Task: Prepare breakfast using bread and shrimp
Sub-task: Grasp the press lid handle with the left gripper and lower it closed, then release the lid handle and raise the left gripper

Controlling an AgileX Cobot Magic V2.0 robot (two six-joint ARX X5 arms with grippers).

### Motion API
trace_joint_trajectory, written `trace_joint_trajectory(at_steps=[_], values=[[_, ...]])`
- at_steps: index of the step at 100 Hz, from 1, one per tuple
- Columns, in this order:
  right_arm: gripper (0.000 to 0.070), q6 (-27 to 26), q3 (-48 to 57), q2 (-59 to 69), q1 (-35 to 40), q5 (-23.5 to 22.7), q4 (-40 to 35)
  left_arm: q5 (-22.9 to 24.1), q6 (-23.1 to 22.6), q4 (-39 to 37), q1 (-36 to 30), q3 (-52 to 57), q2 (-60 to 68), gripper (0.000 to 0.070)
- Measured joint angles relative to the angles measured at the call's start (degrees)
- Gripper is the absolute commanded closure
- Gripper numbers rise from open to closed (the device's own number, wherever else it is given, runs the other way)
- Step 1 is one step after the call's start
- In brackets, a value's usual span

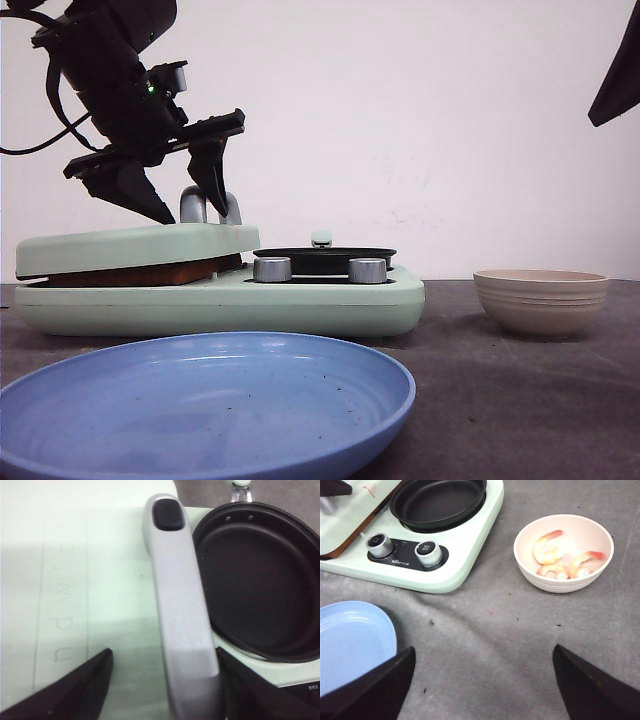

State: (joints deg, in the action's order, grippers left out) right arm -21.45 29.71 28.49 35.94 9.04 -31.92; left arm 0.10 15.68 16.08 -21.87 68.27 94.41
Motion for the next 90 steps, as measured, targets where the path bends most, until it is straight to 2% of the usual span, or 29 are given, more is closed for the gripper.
trace_joint_trajectory(at_steps=[4, 13, 18, 43, 90], values=[[0.0169, 0.00, 0.00, 0.00, 0.00, 0.00, 0.02, 0.00, -0.13, 0.02, -0.02, 0.00, -0.07, 0.0278], [0.0169, -0.02, 0.00, 0.00, 0.00, 0.00, 0.00, 0.07, -0.15, 0.35, 0.00, -0.09, -0.42, 0.0167], [0.0169, -0.02, 0.00, 0.00, 0.00, 0.00, 0.02, 0.22, -0.20, 0.70, 0.07, -0.20, -0.85, 0.0138], [0.0169, 0.00, 0.00, 0.00, 0.00, 0.00, 0.02, 0.87, -1.49, 3.93, 0.37, -1.88, -6.29, 0.0138], [0.0168, 0.00, 0.00, 0.00, 0.00, 0.04, 0.02, -0.07, -4.35, 5.07, 0.37, -1.88, -26.91, 0.0139]])
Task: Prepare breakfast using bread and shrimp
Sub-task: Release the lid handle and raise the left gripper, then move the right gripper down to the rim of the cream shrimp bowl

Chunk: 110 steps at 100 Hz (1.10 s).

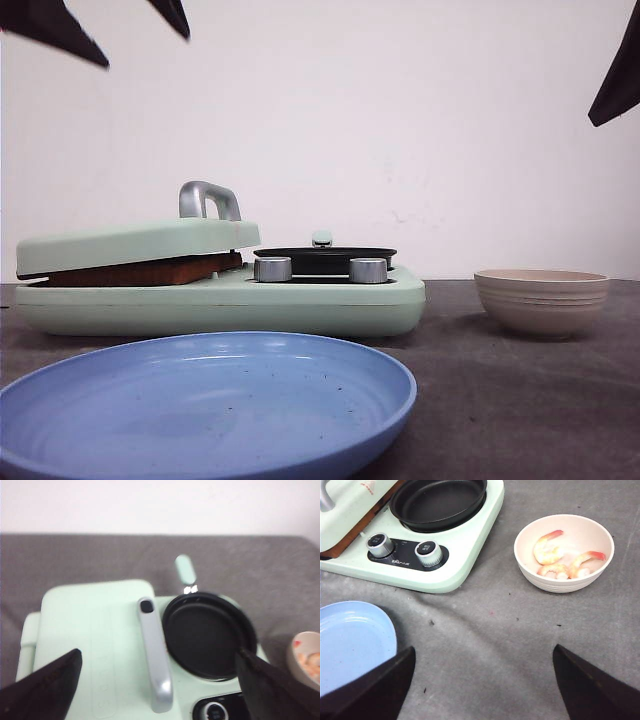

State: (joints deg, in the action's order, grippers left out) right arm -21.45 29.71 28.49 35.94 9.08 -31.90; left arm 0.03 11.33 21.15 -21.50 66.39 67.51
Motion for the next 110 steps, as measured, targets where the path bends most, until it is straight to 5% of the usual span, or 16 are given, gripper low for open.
trace_joint_trajectory(at_steps=[45, 69, 96, 110], values=[[0.0168, 0.00, 0.07, 0.00, 0.00, -0.04, 2.03, 3.34, -2.49, 12.37, 0.00, 0.00, -13.53, 0.0143], [0.0168, 0.00, 4.76, 3.26, -2.45, -0.39, 1.42, 4.33, -3.26, 8.72, 0.00, -6.27, -21.51, 0.0143], [0.0144, 1.75, 17.46, 16.24, -10.12, -10.62, -2.32, 4.42, -3.32, 6.03, 0.00, -20.06, -32.92, 0.0143], [0.0144, 3.52, 26.67, 23.56, -14.16, -11.45, -6.86, 4.52, -3.34, 5.66, 0.00, -26.03, -38.88, 0.0143]])
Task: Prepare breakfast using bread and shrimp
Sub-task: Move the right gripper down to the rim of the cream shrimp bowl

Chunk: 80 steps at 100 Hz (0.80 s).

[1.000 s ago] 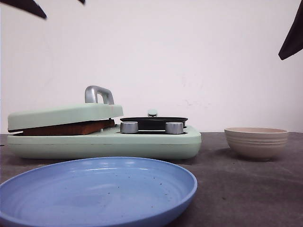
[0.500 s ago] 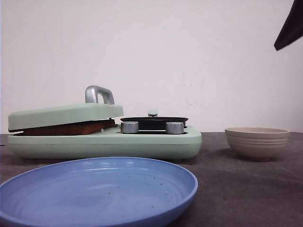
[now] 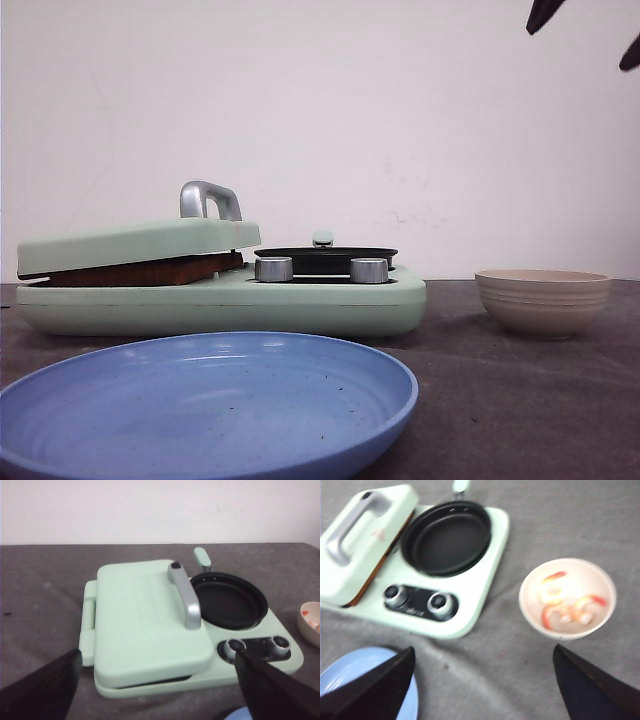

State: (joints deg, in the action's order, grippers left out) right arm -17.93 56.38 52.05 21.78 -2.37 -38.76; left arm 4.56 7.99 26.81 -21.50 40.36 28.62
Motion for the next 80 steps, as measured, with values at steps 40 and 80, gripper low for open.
trace_joint_trajectory(at_steps=[40, 80], values=[[0.0150, 5.66, 16.24, 24.70, -12.94, -6.60, -6.38, 1.64, 0.00, 0.22, 0.00, -6.34, -11.52, 0.0143], [0.0194, 7.02, 17.73, 43.01, -20.33, -9.01, -3.56, 1.64, 0.00, 0.13, 0.00, -6.34, -12.15, 0.0143]])
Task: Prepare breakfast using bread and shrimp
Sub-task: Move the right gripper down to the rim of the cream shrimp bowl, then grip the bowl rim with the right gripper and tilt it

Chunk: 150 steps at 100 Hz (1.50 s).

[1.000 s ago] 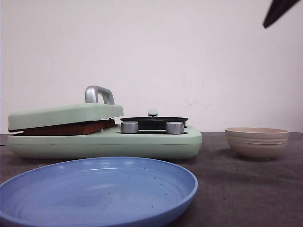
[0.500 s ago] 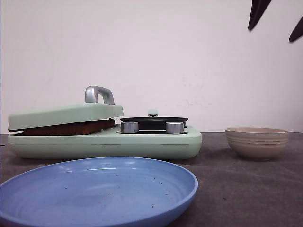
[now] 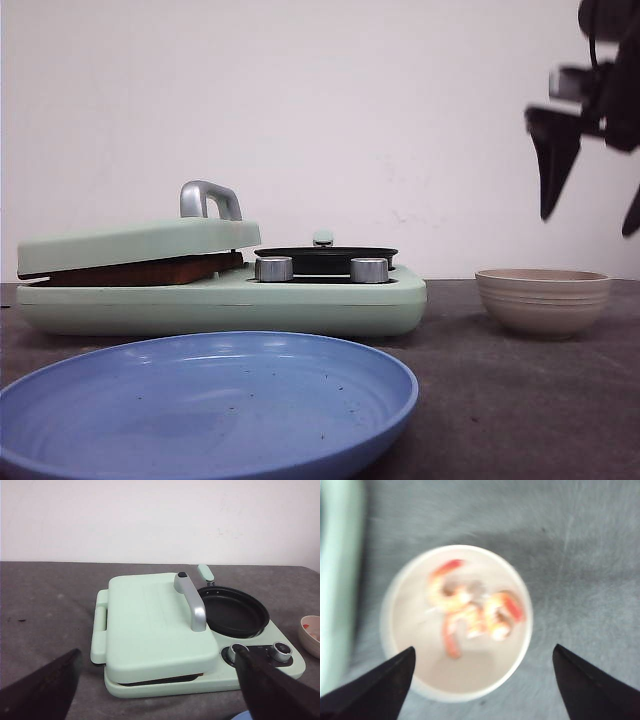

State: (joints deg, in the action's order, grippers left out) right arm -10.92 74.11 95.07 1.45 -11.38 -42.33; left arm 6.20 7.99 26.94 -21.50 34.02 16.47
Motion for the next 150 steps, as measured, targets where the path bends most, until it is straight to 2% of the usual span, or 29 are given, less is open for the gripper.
trace_joint_trajectory(at_steps=[11, 29, 49, 89, 100, 117, 132, 144, 150], values=[[0.0223, 0.09, 0.00, 3.32, -1.38, -0.63, 0.79, 0.00, 0.00, 0.00, 0.00, 0.00, 0.00, 0.0143], [0.0225, 0.22, 0.00, 6.40, -2.64, -2.29, 1.20, 0.00, 0.00, 0.00, 0.00, 0.00, 0.00, 0.0143], [0.0293, 0.24, 0.00, 7.41, -2.69, -2.40, 2.08, 0.00, 0.00, 0.00, 0.00, 0.00, 0.00, 0.0143], [0.0304, 0.63, 0.11, 10.99, -2.67, -5.53, 0.07, 0.00, 0.00, 0.00, 0.00, 0.00, 0.00, 0.0143], [0.0388, 0.66, 0.11, 11.02, -2.67, -5.55, 0.02, 0.00, 0.00, 0.00, 0.00, 0.00, 0.00, 0.0143], [0.0419, 0.68, 0.11, 11.02, -2.67, -5.68, -0.20, 0.00, 0.00, 0.00, 0.00, 0.00, 0.00, 0.0143], [0.0471, 0.68, 0.11, 11.02, -2.67, -7.80, -0.28, 0.00, 0.00, 0.00, 0.00, 0.00, 0.00, 0.0143], [0.0549, 0.68, 0.11, 11.02, -2.51, -8.00, -0.48, 0.00, 0.00, 0.00, 0.00, 0.00, 0.00, 0.0143], [0.0614, 0.68, 0.11, 11.02, -2.51, -7.98, -0.68, 0.00, 0.00, 0.00, 0.00, 0.00, 0.00, 0.0143]])
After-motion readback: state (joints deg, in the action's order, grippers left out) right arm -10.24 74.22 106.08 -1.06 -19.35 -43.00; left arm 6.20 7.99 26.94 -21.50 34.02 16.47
